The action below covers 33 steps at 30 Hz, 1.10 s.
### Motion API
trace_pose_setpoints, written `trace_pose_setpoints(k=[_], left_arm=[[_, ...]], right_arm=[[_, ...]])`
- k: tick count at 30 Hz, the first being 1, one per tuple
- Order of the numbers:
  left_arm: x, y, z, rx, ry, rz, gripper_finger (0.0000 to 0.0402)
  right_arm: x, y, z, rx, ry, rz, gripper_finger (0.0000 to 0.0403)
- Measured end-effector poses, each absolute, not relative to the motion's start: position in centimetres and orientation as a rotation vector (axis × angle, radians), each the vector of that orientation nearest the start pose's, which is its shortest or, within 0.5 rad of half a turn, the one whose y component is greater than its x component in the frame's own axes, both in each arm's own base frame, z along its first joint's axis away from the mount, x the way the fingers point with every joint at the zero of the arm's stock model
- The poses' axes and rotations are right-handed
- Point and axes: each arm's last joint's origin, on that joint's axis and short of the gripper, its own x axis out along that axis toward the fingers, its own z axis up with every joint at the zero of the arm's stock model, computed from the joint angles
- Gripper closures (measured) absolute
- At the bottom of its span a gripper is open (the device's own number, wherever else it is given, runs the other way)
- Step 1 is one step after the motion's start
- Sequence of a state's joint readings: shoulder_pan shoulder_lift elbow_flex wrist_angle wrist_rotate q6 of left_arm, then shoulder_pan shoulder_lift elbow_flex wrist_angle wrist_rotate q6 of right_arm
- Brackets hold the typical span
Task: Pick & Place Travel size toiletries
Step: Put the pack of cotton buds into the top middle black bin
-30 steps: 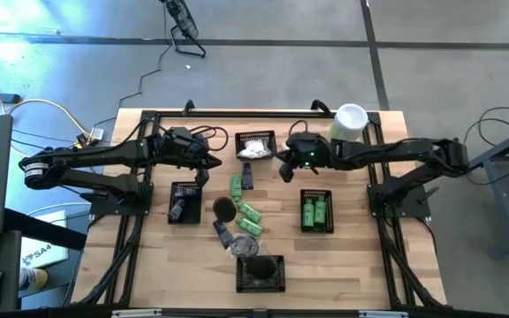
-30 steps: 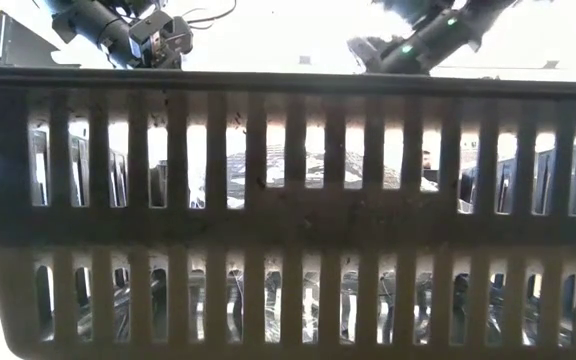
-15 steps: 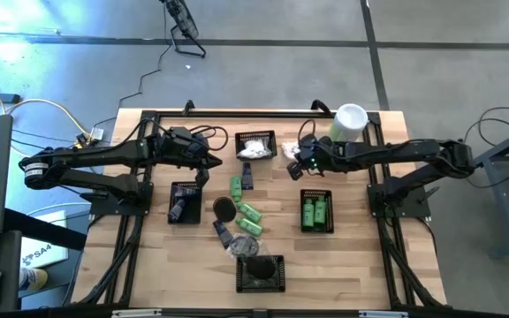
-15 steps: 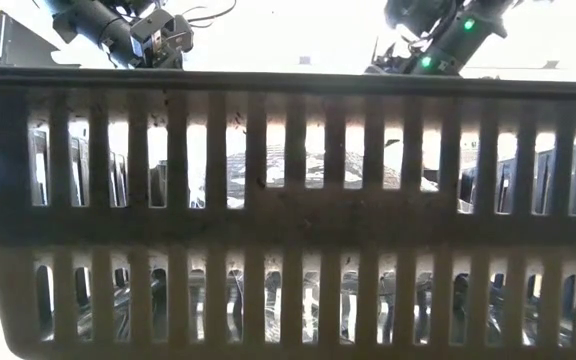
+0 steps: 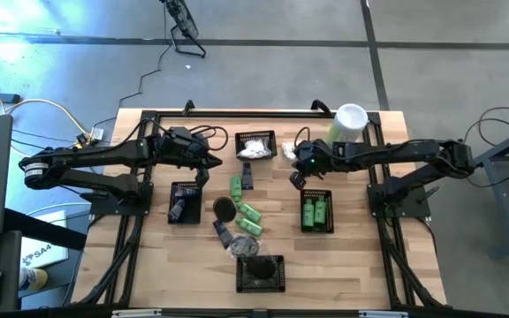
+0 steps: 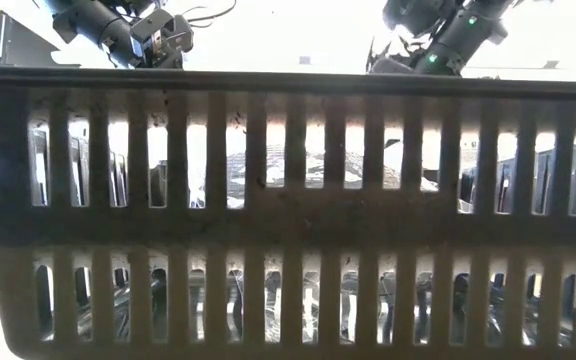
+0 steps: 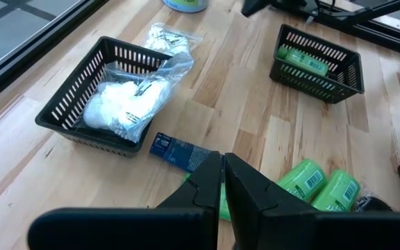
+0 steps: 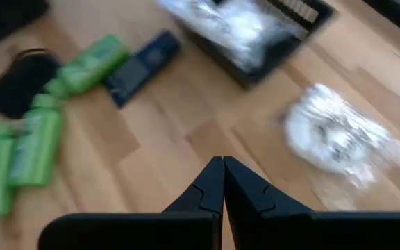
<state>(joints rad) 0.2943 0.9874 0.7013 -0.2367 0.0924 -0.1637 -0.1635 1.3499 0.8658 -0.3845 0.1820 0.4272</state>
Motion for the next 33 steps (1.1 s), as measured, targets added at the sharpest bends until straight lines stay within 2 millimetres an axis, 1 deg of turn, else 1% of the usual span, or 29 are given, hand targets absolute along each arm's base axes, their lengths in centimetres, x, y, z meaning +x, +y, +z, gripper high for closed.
trace_pose_setpoints(k=[4,6,9,11,13,19,23,26,30,33], left_arm=[[20.2,5.8,26.4,-0.258,0.497,0.239,0.0385],[20.2,5.8,26.4,-0.258,0.497,0.239,0.0385],[20.2,5.8,26.4,-0.258,0.497,0.239,0.0384],[20.2,5.8,26.4,-0.258,0.498,0.239,0.0385],[20.2,5.8,26.4,-0.259,0.499,0.239,0.0384],[20.2,5.8,26.4,-0.258,0.503,0.239,0.0384],[20.2,5.8,26.4,-0.237,0.506,0.234,0.0384],[20.2,5.8,26.4,-0.233,0.506,0.233,0.0384],[20.2,5.8,26.3,-0.233,0.507,0.232,0.0384],[20.2,5.8,26.3,-0.234,0.508,0.233,0.0384]], right_arm=[[26.9,-4.9,23.0,0.375,0.745,-0.455,0.0401],[26.9,-4.9,23.1,0.399,0.735,-0.468,0.0401],[26.7,-5.2,23.0,0.507,0.687,-0.632,0.0401],[26.3,-5.3,22.7,0.542,0.683,-0.736,0.0401],[26.0,-5.3,22.5,0.56,0.703,-0.771,0.0401],[25.7,-4.7,22.0,0.612,0.725,-0.787,0.0401],[24.9,-4.1,21.5,0.637,0.712,-0.8,0.0401],[24.1,-3.9,21.2,0.667,0.661,-0.813,0.0401],[23.0,-3.8,21.2,0.728,0.527,-0.77,0.0401],[22.0,-3.9,20.8,0.756,0.473,-0.764,0.0401]])
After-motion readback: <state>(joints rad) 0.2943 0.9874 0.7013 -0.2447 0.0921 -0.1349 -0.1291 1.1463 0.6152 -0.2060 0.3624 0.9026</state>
